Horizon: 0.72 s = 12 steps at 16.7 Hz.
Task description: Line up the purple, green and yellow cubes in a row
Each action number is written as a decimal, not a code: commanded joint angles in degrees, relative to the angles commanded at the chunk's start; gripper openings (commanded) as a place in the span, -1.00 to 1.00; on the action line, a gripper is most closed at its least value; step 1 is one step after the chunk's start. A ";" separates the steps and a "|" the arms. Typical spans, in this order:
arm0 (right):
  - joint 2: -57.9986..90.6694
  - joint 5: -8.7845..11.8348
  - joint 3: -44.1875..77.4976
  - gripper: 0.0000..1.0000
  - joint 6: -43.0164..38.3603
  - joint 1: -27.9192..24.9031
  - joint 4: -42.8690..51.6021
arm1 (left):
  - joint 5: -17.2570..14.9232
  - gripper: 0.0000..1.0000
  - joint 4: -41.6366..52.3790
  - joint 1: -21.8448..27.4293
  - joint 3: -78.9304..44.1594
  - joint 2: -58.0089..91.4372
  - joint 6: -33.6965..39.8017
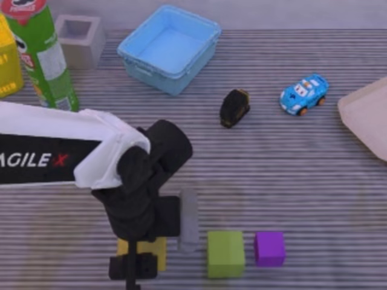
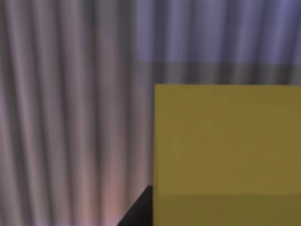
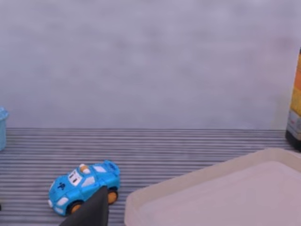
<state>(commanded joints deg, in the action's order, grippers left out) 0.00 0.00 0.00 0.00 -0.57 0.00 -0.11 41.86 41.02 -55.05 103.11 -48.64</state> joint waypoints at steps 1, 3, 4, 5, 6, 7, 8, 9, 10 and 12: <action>0.00 0.00 0.00 1.00 0.00 0.00 0.00 | 0.00 0.06 0.00 0.00 0.00 0.00 0.00; 0.00 0.00 0.00 1.00 0.00 0.00 0.00 | 0.00 0.36 0.00 0.00 0.00 0.00 0.00; 0.00 0.00 0.00 1.00 0.00 0.00 0.00 | 0.00 0.51 0.00 0.00 0.00 0.00 0.00; 0.00 0.00 0.00 1.00 0.00 0.00 0.00 | 0.00 0.66 0.00 0.00 0.00 0.00 0.00; 0.00 0.00 0.00 1.00 0.00 0.00 0.00 | 0.00 0.81 0.00 0.00 0.00 0.00 0.00; 0.00 0.00 0.00 1.00 0.00 0.00 0.00 | 0.00 0.96 0.00 0.00 0.00 0.00 0.00; 0.00 0.00 0.00 1.00 0.00 0.00 0.00 | 0.00 1.00 0.00 0.00 0.00 0.00 0.00; 0.00 0.00 0.00 1.00 0.00 0.00 0.00 | 0.00 1.00 0.00 0.00 0.00 0.00 0.00; 0.00 0.00 0.00 1.00 0.00 0.00 0.00 | 0.00 1.00 0.00 0.00 0.00 0.00 0.00; 0.00 0.00 0.00 1.00 0.00 0.00 0.00 | 0.00 1.00 0.00 0.00 0.00 0.00 0.00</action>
<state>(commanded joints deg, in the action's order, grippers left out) 0.00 0.00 0.00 0.00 -0.57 0.00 -0.11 41.86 41.02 -55.05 103.11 -48.64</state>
